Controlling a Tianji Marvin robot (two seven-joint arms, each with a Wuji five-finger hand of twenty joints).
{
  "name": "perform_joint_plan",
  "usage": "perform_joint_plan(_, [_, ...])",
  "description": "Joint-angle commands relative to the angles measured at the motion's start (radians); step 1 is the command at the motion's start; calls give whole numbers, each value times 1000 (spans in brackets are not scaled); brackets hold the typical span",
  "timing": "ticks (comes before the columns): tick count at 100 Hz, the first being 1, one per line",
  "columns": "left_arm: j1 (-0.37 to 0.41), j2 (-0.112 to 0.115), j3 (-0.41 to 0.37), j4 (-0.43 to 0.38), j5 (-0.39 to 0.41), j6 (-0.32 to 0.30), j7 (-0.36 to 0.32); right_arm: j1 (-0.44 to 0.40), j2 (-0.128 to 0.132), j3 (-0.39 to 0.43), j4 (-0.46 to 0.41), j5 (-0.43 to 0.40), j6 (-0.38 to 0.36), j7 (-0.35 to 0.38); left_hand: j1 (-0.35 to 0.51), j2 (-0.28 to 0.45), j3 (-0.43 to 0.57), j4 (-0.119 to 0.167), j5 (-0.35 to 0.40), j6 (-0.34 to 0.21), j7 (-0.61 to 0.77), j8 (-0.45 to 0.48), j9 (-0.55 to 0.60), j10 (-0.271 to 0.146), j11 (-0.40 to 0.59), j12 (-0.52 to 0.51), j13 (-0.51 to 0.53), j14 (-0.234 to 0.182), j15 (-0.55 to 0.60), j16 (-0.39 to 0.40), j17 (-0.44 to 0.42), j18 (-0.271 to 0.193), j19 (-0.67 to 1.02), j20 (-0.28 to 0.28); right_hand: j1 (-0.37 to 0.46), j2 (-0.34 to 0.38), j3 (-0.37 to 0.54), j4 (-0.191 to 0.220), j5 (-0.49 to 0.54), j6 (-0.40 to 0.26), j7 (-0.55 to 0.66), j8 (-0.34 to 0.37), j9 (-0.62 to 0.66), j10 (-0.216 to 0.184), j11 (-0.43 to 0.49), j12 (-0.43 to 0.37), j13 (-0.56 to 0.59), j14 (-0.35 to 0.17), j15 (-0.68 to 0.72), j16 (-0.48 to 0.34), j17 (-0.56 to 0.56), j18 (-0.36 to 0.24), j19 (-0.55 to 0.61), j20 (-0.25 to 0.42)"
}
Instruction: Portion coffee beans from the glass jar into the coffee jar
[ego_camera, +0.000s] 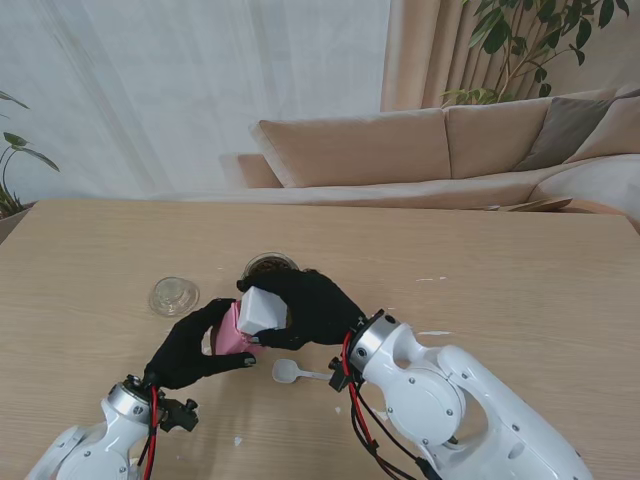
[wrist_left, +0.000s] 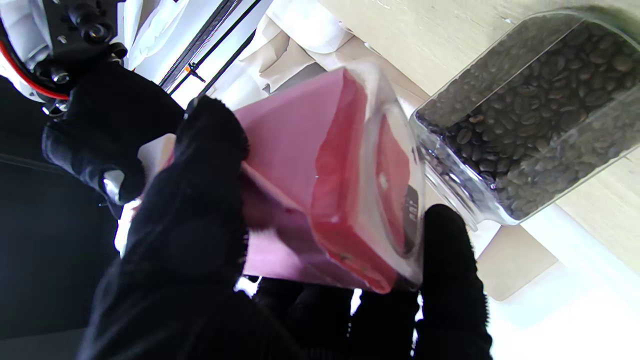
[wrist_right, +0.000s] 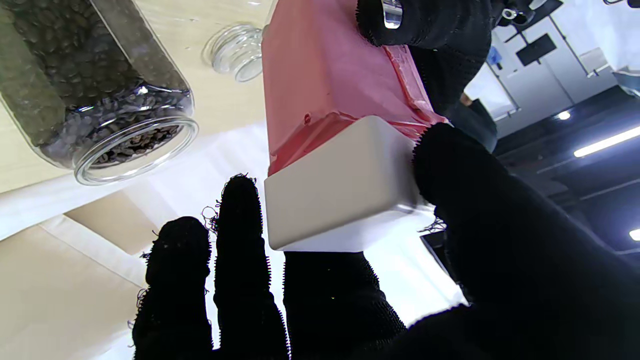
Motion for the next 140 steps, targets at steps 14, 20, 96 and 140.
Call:
perform_joint_plan(14, [10, 3, -12, -21, -26, 7, -40, 4, 5, 18, -6, 25, -34, 47, 243, 167, 313, 20, 96, -189, 283, 79, 142, -127, 195, 101, 31, -8, 24, 28, -2, 6, 25, 3, 251, 40, 323, 14, 180, -367, 132, -36, 26, -61, -94, -83, -5, -46, -108, -56, -60, 2, -72, -18])
perform_joint_plan(20, [13, 4, -14, -24, -34, 9, -47, 7, 7, 19, -8, 33, -38, 59, 243, 167, 313, 20, 95, -189, 283, 79, 143, -127, 196, 101, 31, -8, 24, 28, -2, 6, 25, 3, 287, 29, 350, 0, 173, -420, 140, -48, 11, -63, -112, -98, -24, -49, -131, -66, -73, -3, -88, -19])
perform_joint_plan(96, [-2, -7, 4, 8, -38, -30, -7, -56, 13, 63, -77, -16, 28, 71, 243, 164, 317, 20, 93, -189, 284, 82, 141, -129, 198, 102, 33, -11, 19, 28, -2, 6, 25, 4, -220, 98, -144, -7, -177, -3, -189, -237, -262, 19, -178, -159, -194, 2, -283, -122, -131, -16, -181, 21])
perform_joint_plan(140, [-7, -12, 11, 10, -15, -42, 21, -29, -5, 6, -59, 26, 173, 34, 243, 164, 321, 18, 93, -190, 288, 80, 140, -130, 200, 100, 35, -11, 16, 29, -2, 6, 25, 4, -520, 315, -212, -27, 43, 112, -55, -64, 11, 127, 47, -48, 51, 78, 34, 6, 120, 57, 175, 65])
